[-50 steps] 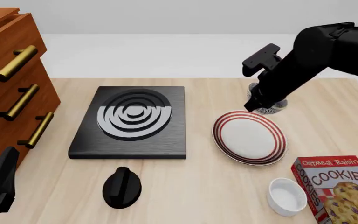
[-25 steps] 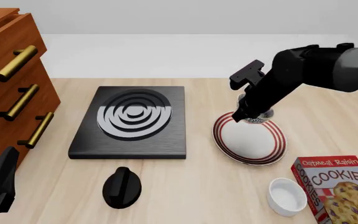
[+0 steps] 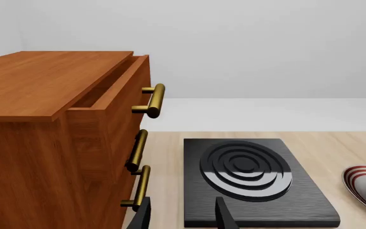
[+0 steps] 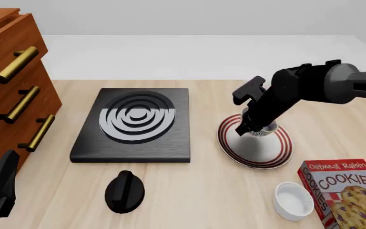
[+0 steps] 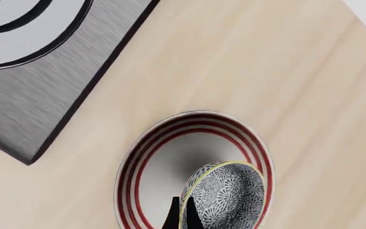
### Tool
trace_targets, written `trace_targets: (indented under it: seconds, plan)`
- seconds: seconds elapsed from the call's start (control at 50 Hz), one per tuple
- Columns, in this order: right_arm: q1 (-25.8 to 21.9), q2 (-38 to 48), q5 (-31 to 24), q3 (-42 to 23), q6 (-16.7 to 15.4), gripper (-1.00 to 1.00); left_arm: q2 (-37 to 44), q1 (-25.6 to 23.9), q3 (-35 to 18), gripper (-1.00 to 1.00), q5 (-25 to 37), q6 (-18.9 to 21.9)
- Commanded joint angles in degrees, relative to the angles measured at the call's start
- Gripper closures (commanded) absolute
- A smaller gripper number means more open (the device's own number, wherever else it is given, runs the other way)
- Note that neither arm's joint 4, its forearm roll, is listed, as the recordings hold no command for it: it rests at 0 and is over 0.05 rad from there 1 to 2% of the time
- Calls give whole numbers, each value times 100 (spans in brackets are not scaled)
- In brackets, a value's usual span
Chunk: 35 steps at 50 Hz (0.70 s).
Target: Pick the akita bowl on the ramekin and place it on the plate.
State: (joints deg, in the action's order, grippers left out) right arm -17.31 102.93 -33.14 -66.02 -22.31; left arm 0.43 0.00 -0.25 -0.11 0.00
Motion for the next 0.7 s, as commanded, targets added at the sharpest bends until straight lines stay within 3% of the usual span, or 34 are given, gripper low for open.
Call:
trace_targets:
  seconds: [0.02, 0.7]
  plan:
    - [-14, 173, 261, 135, 10, 100, 0, 0, 0, -100, 0, 0]
    - [-173, 269, 664, 549, 171, 100, 0, 0, 0, -100, 0, 0]
